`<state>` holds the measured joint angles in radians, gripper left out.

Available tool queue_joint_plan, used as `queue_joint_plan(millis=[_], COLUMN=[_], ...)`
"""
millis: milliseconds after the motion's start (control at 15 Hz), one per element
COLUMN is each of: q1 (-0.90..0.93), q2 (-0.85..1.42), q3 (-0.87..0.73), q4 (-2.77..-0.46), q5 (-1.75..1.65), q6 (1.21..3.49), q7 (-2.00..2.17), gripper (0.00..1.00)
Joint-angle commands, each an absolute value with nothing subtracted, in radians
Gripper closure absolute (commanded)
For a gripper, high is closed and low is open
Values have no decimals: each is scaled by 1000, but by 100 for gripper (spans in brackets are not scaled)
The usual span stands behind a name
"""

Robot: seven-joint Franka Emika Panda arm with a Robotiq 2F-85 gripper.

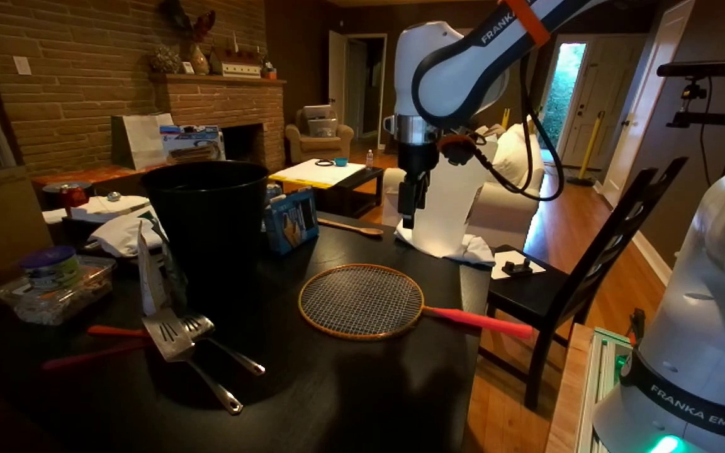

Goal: Put the packet on the tennis racket then use the racket to put the packet in the black bin.

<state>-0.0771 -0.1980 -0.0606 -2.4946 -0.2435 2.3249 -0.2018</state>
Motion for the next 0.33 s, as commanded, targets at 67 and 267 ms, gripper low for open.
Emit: queue_joint_plan(millis=[67,267], q1=[-73,-73], q2=[-204,-196], q3=[-64,-64], q4=[-2491,-2491], q5=[-244,-244], q6=[2319,2319], q7=[-200,-200], gripper=[0,0])
